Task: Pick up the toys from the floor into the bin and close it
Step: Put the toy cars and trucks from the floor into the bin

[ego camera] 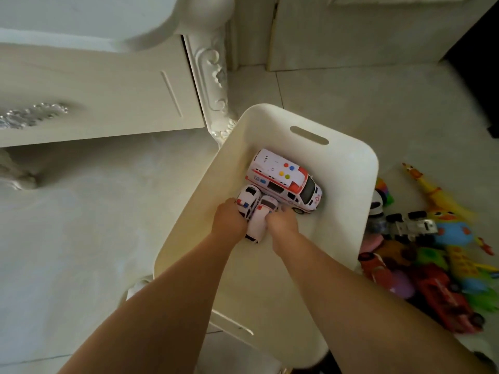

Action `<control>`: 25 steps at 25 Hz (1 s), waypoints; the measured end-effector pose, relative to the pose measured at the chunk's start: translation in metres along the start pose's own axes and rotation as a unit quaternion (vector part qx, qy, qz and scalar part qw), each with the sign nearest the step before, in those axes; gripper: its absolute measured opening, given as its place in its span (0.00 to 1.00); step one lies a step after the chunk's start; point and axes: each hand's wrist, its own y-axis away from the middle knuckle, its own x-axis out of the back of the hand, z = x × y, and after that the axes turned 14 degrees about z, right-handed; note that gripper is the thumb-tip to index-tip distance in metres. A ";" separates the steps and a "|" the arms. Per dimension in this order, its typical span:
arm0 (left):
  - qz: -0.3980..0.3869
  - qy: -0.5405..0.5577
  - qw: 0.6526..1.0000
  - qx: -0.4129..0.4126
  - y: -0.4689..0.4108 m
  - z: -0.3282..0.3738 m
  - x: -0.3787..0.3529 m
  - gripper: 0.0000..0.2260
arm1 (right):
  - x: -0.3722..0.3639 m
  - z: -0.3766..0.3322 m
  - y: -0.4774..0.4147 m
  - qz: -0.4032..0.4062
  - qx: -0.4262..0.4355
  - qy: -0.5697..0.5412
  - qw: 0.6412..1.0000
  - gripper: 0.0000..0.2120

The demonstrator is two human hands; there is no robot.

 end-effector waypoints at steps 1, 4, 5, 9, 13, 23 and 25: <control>-0.004 0.007 1.000 -0.003 0.003 0.005 0.006 0.14 | 0.002 -0.007 0.005 0.001 -0.011 0.012 1.000 0.24; 0.004 0.013 1.000 -0.006 0.022 0.036 0.031 0.19 | 0.014 -0.036 0.021 -0.006 0.011 0.035 0.999 0.21; 0.015 0.025 0.999 -0.017 0.030 0.049 0.038 0.19 | 0.022 -0.045 0.028 -0.025 0.042 0.045 0.998 0.20; 0.045 0.113 0.988 -0.095 0.071 0.101 0.062 0.19 | 0.083 -0.079 0.059 -0.058 0.156 0.018 0.986 0.15; 0.048 0.132 0.971 -0.195 0.128 0.146 0.070 0.16 | 0.161 -0.090 0.070 -0.001 0.210 -0.128 0.969 0.12; -0.174 0.008 0.960 -0.219 0.202 0.170 -0.020 0.16 | 0.254 0.026 -0.030 0.064 0.239 0.169 0.954 0.07; -0.178 -0.018 0.972 -0.154 0.202 0.157 -0.046 0.20 | 0.249 0.049 -0.045 0.045 0.260 0.231 0.937 0.10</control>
